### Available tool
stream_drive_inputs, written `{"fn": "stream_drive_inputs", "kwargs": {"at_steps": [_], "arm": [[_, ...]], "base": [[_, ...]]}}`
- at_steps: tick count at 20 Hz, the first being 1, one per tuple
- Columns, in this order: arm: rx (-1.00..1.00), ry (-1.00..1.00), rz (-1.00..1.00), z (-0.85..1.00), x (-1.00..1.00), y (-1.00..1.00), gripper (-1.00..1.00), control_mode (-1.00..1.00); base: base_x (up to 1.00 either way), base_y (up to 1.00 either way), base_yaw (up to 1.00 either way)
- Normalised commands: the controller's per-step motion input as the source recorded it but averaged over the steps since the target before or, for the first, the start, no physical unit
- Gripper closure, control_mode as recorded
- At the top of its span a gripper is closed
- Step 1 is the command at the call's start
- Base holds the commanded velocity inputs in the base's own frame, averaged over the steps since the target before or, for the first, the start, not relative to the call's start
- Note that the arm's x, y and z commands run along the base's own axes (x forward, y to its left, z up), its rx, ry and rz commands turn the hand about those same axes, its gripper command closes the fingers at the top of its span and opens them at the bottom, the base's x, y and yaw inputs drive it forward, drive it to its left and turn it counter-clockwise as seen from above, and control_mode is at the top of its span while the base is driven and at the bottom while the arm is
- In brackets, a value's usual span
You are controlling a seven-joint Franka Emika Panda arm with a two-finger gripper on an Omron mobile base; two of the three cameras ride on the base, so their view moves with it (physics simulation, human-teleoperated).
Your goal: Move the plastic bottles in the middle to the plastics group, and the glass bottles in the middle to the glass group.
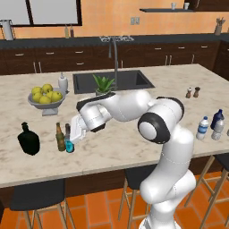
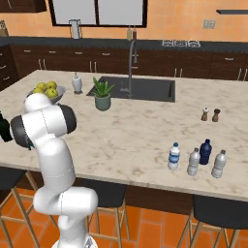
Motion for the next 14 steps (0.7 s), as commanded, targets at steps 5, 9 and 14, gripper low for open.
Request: {"fn": "stream_drive_inputs", "kwargs": {"at_steps": [5, 9, 14], "arm": [[-0.08, -0.06, 0.00, -0.09, -0.04, -0.02, -1.00, -1.00], [-0.08, -0.10, 0.00, 0.00, 0.00, -0.05, -1.00, -1.00], [-0.04, -0.08, 0.00, 0.02, 0.00, -0.12, -1.00, -1.00]], "base": [[0.00, 0.00, 0.00], [0.00, 0.00, 0.00], [0.00, 0.00, 0.00]]}}
